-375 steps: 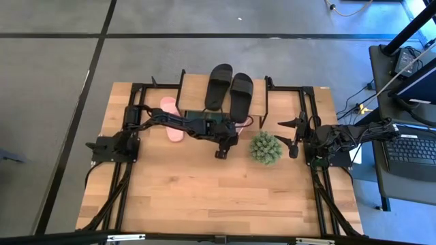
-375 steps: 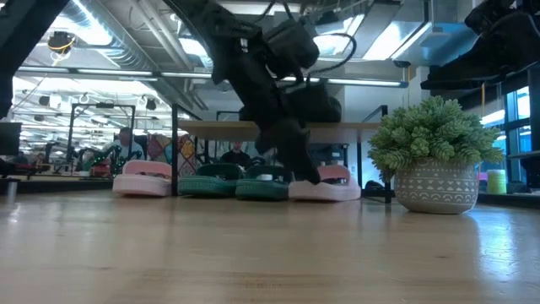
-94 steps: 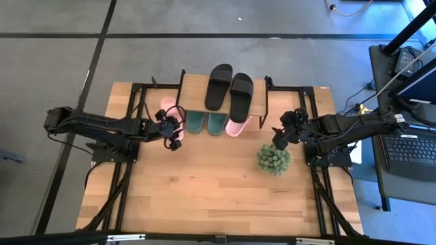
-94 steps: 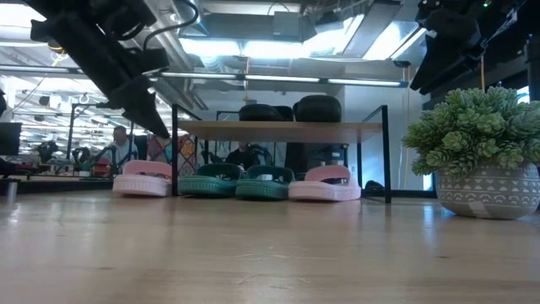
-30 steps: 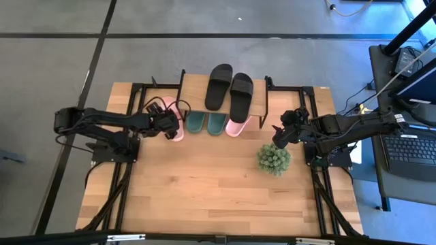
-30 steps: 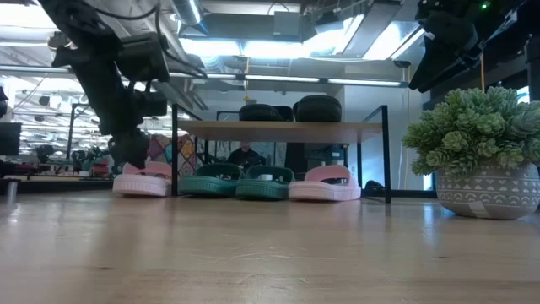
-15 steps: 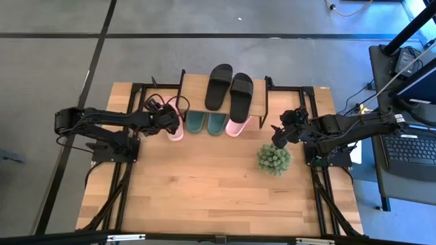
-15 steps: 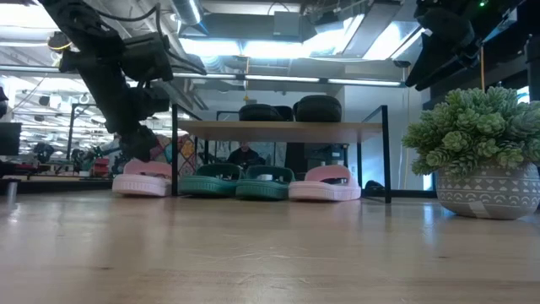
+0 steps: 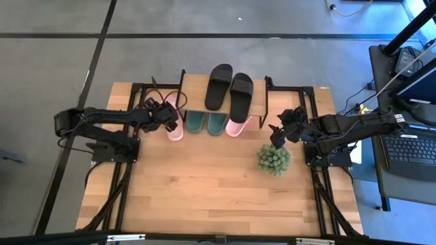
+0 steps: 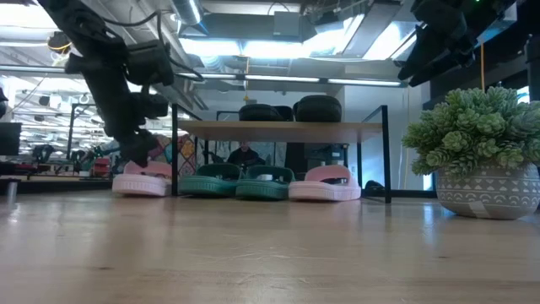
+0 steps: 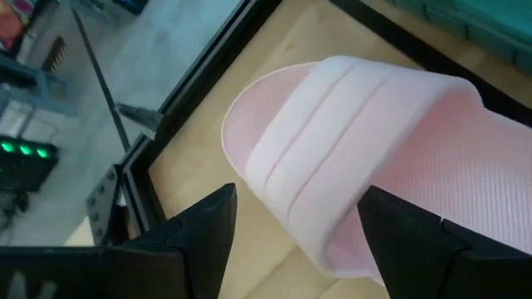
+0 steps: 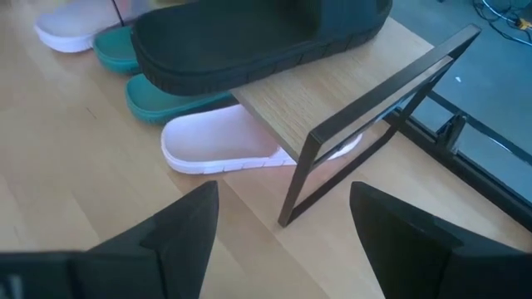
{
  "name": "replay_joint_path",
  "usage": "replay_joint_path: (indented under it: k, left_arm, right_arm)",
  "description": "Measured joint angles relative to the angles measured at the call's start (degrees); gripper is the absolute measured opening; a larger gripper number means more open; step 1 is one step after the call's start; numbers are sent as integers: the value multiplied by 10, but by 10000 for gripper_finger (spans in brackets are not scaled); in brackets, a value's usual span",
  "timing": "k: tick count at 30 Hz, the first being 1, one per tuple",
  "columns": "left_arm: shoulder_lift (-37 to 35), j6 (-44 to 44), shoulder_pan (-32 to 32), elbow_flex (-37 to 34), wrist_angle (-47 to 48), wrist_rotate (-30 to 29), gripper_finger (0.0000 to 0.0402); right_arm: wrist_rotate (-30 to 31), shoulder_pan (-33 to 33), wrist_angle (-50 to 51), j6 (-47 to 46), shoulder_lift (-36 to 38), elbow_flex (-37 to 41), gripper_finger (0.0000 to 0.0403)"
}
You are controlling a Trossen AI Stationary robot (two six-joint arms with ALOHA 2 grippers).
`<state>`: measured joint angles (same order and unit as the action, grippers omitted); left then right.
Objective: Pick and place slides into the shelf
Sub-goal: Put the pink slide under the shelf
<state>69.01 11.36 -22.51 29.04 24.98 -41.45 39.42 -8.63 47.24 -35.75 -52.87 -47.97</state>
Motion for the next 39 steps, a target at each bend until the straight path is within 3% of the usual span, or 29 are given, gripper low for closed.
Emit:
replay_joint_path:
  k: [17,23,36,39]
  left_arm:
    - [124,-70,-45,2,-79,-6,234]
    - [127,-71,-37,2,-80,-18,180]
    - [127,-72,-38,1,-77,-49,24]
    - [127,-70,-37,0,-76,-48,9]
  right_arm:
    - [0,0,1,2,0,0,272]
    - [0,0,3,4,0,0,272]
    - [0,0,3,18,0,0,272]
    - [0,0,3,18,0,0,272]
